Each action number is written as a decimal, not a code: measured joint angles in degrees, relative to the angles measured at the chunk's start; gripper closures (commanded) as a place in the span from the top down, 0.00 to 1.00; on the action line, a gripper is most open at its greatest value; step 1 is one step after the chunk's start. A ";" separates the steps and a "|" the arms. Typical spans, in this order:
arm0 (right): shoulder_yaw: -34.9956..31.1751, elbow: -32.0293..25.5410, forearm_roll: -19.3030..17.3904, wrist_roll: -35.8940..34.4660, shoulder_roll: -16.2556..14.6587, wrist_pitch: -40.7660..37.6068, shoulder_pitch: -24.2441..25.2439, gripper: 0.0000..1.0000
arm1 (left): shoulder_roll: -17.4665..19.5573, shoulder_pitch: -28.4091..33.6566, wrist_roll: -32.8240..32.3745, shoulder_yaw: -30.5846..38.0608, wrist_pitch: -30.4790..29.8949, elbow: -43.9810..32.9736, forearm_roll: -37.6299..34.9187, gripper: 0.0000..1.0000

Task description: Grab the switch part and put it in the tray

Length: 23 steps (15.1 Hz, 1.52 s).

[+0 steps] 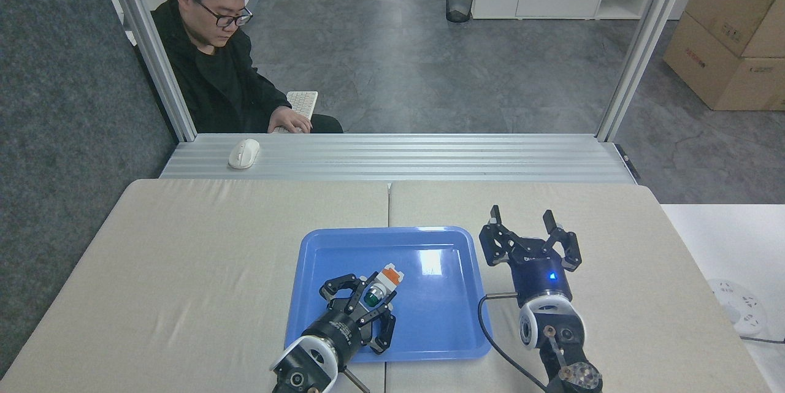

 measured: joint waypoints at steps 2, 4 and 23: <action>0.00 0.00 0.02 0.00 0.03 0.00 0.00 1.00 | -0.80 -0.58 -0.22 -1.12 0.15 -0.69 -0.71 0.86; 0.00 0.00 0.02 -0.02 0.06 0.02 0.00 1.00 | -1.39 -0.91 -0.23 -1.97 0.30 -1.58 -1.08 0.95; -0.09 0.00 -0.01 -0.03 0.13 -0.02 0.00 1.00 | 3.58 -1.35 2.27 22.10 11.14 -2.48 22.08 0.99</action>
